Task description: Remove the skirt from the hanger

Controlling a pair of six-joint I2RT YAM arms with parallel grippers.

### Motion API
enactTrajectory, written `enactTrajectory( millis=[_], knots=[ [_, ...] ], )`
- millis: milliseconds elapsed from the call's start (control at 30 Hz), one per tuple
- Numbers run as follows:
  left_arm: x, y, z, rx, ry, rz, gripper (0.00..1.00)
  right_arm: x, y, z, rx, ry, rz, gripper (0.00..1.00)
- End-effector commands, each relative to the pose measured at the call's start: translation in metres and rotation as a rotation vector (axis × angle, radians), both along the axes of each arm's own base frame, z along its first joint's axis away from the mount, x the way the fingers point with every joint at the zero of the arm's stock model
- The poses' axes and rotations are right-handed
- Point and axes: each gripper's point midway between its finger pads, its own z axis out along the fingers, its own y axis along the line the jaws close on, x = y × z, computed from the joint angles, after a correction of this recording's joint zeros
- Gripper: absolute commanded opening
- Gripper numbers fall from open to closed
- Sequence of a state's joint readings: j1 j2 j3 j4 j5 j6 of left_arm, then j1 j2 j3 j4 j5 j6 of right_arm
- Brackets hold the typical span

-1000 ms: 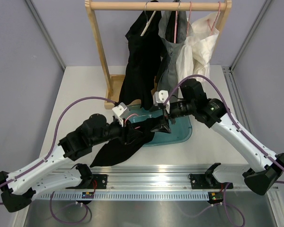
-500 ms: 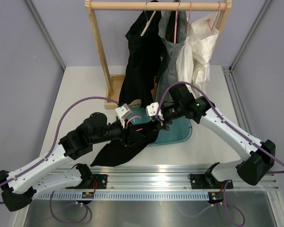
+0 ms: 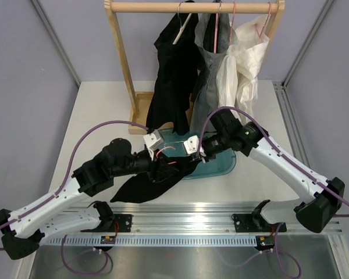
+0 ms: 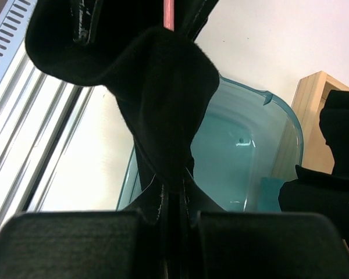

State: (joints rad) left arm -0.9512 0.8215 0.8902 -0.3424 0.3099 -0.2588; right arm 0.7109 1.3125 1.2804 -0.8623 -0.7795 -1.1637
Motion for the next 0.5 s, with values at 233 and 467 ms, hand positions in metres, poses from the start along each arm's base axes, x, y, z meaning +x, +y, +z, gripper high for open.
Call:
enactTrajectory(
  millis=[233,467],
  knots=[
    [-0.011,0.007,0.03,-0.034,-0.179,-0.096,0.73,-0.033,-0.004,0.031,0.098,0.017,0.081,0.0],
    [-0.011,0.013,0.033,-0.024,-0.242,-0.097,0.79,-0.036,-0.006,0.031,0.095,0.029,0.077,0.0]
  ],
)
